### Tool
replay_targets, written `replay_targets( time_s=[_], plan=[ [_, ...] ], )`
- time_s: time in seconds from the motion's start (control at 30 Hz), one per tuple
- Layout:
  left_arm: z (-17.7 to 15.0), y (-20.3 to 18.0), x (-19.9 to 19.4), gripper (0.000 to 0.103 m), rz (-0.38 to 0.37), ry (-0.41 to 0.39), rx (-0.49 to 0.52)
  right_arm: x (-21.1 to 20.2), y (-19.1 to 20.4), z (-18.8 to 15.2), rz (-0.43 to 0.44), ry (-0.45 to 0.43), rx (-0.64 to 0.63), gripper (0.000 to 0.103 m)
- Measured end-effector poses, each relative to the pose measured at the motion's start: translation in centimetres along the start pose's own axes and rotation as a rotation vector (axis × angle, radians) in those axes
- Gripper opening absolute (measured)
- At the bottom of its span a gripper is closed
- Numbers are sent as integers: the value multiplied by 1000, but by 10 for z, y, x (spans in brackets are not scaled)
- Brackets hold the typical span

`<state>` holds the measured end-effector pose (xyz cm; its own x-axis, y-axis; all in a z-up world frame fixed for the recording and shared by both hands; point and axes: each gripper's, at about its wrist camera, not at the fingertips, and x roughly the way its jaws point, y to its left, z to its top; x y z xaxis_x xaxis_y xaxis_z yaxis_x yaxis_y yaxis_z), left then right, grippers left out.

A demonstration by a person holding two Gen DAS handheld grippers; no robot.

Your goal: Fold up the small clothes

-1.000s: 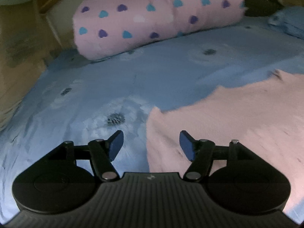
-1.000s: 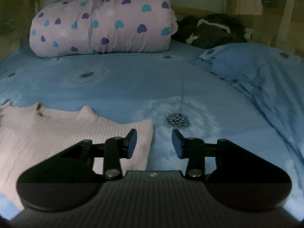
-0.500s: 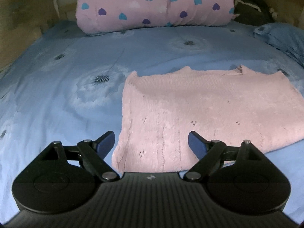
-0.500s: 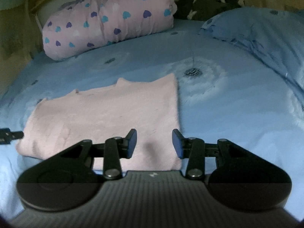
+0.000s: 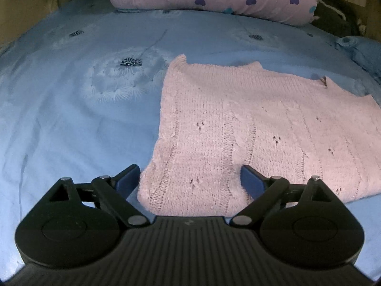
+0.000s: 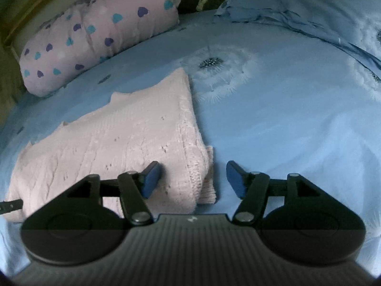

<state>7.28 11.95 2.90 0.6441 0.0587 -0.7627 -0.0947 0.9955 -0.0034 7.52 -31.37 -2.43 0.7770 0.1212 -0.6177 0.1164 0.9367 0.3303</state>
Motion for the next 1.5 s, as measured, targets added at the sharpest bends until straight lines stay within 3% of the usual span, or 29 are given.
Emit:
replay_targets(
  time_s=[0.53,0.73,0.83,0.97,1.07,1.4,1.5],
  plan=[
    [-4,8,-21,94,-18,7,-19,-36,15,-17,-74,-102,32,67],
    [-9,10,-29,94,-19,0,-32,-66,31,-25,-17,-132,74,67],
    [-12,11,-29,94,-13,7,-36,-69,36,-31,28,-121,151,67],
    [-13,13,-30,94,-10,11,-48,-56,34,-43,121,-72,347,67],
    [-11,16,-30,94,-13,14,-65,-46,34,-51,111,-64,452,70],
    [-8,21,-19,94,-9,50,-102,-16,32,-54,93,-148,565,70],
    [-7,20,-18,94,-5,52,-99,-10,32,-54,106,-168,561,74]
  ],
)
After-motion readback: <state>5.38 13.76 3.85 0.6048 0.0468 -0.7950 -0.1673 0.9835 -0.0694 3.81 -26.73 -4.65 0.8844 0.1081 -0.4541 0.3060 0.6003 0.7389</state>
